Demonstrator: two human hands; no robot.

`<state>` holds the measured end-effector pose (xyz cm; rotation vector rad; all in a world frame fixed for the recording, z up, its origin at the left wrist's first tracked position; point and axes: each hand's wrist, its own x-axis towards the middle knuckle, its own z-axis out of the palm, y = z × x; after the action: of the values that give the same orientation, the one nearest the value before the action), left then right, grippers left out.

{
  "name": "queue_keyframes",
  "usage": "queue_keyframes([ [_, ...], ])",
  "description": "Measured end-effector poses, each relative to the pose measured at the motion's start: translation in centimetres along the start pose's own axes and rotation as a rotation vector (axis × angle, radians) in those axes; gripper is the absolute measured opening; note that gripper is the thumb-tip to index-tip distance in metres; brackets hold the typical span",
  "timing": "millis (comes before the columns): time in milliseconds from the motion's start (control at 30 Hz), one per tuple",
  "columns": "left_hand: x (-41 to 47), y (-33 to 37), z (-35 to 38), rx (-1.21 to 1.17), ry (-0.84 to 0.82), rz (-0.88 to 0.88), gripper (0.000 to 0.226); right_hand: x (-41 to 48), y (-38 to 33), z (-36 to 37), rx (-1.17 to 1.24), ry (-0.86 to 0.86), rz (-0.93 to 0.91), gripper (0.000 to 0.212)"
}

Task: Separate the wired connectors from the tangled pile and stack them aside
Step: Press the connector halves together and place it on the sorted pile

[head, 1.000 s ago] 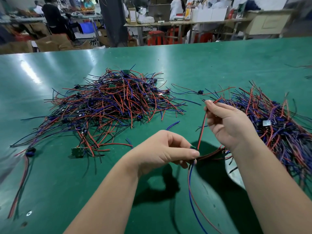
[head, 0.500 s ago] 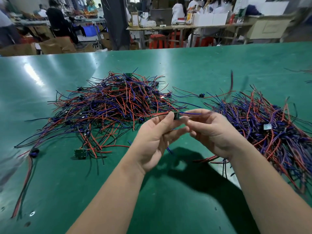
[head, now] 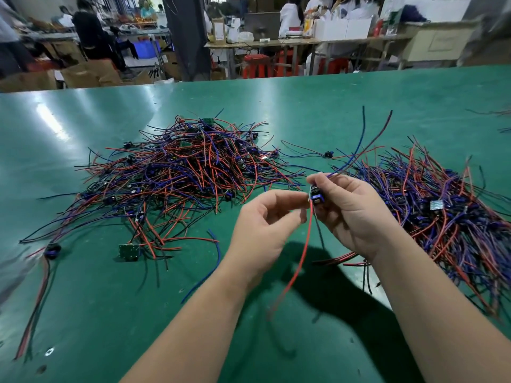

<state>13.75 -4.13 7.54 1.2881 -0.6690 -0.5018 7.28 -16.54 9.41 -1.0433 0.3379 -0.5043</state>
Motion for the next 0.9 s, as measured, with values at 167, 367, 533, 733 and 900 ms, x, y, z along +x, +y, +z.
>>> queue_keyframes([
  [167, -0.1, 0.0, -0.2, -0.063, -0.011, -0.084, 0.012, 0.1, 0.3, -0.9, -0.328, -0.082, -0.027, 0.014],
  [367, -0.3, -0.7, 0.4, 0.026, -0.053, -0.211, 0.011, 0.4, -0.3, -1.3, -0.392, 0.091, -0.099, 0.019],
  [533, -1.4, -1.2, 2.2, 0.136, -0.252, -0.241, 0.013, 0.8, -2.4, -3.4, -0.122, 0.38, -0.06, 0.011],
  [733, -2.1, -1.3, 2.2, 0.176, -0.311, -0.32, 0.012, 1.2, -3.1, -5.4, 0.186, 0.556, -0.108, 0.013],
  [900, -0.9, -0.6, 1.3, -0.08, -0.062, -0.334, 0.008, 0.8, -3.6, -4.6, 0.003, 0.437, -0.164, 0.009],
])
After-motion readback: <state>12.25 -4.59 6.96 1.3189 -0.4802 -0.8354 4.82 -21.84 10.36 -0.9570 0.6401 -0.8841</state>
